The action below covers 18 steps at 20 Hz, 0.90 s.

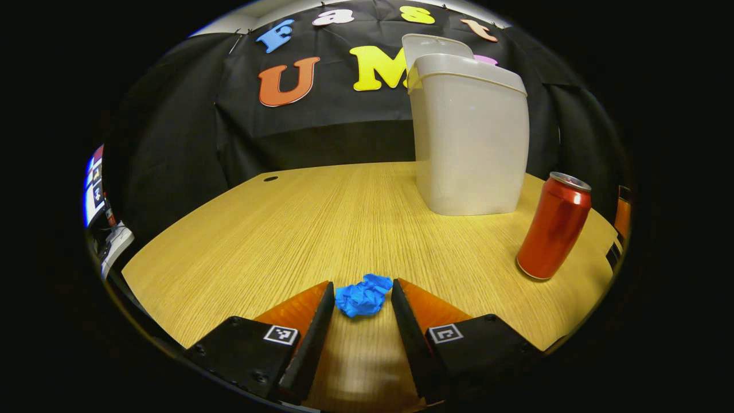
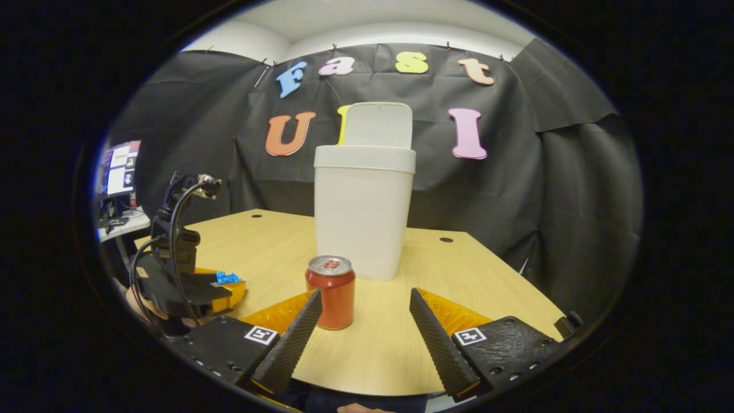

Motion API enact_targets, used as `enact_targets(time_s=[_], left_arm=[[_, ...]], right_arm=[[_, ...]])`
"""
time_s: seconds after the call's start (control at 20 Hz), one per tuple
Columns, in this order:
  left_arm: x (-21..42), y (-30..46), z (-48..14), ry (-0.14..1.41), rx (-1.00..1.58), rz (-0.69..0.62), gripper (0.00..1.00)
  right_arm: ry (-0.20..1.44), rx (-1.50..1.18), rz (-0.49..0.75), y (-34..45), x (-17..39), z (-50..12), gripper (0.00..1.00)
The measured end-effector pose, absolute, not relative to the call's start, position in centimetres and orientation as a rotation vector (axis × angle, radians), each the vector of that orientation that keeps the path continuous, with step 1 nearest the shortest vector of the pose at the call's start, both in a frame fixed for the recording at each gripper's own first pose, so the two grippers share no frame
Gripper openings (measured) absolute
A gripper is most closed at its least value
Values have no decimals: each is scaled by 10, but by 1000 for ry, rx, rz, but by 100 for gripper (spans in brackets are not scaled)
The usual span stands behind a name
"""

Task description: Press the lid of the desktop garbage bin to open it, pick up the crumpled paper on the desktop and throw it into the bin, then pick up the pop can on the desktop and drop it into the bin, and finally close the garbage bin lid.

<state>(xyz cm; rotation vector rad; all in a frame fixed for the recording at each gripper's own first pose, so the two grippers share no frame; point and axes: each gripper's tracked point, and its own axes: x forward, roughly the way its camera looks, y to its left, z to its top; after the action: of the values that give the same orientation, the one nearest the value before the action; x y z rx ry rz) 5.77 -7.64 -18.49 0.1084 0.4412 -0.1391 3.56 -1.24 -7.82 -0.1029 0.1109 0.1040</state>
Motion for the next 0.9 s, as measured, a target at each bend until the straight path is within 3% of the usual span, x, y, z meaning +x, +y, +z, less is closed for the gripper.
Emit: enact_targets(time_s=[0.25,0.9], left_arm=[[57,-79,-186,434,96,-154,51],[43,-74,-159,358,59,-139,47]], right_arm=[[156,-103,118,-5,41,-97,96],[216,-26,165,19,72,-124,97]])
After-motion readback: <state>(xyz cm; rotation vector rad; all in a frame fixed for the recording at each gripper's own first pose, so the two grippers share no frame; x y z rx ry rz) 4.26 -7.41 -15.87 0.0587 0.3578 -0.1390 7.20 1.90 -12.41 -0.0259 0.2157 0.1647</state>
